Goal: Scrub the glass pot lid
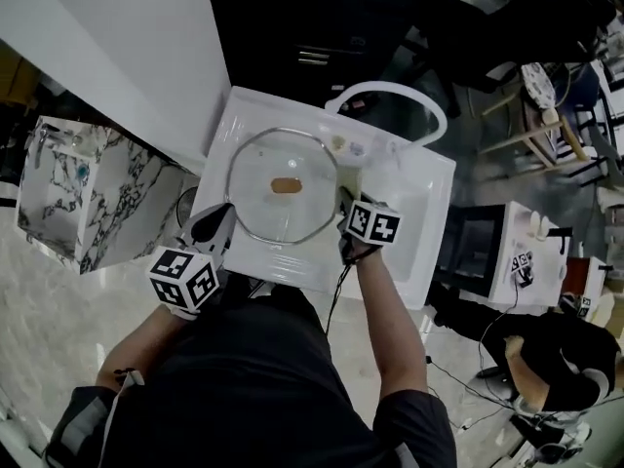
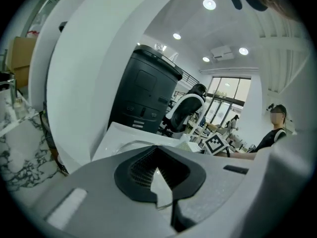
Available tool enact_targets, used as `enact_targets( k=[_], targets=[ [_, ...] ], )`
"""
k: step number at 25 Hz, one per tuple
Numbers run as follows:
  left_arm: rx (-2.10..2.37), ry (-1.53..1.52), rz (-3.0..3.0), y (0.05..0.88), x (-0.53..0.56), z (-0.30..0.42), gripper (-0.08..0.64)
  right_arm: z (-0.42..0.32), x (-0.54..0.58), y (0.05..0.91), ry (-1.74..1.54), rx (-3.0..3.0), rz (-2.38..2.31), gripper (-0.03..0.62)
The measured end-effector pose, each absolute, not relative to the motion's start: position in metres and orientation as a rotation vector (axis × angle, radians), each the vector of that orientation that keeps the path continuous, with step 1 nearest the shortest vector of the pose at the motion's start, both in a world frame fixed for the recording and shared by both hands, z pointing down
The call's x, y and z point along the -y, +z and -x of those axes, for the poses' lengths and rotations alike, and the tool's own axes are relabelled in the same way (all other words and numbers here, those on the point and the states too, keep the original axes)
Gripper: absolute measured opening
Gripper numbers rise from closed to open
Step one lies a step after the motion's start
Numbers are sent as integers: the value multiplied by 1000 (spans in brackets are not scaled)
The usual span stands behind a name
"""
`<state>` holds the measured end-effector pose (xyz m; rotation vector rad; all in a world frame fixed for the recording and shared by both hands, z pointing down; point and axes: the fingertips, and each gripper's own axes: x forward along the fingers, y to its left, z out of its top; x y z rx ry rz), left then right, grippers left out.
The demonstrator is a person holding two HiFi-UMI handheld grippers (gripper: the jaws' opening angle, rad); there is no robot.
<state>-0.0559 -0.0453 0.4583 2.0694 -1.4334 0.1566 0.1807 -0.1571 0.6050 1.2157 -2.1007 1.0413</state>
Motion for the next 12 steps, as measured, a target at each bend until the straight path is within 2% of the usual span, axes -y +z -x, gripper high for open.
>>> enact_targets(
  k=[8,12],
  targets=[
    [1631,62,-1858,470,9,139,0,-72,243,599,607,2016,-862,66],
    [1678,48,-1795,475,-3,161,0,-32,245,614,341,1908,-665,66]
  ],
)
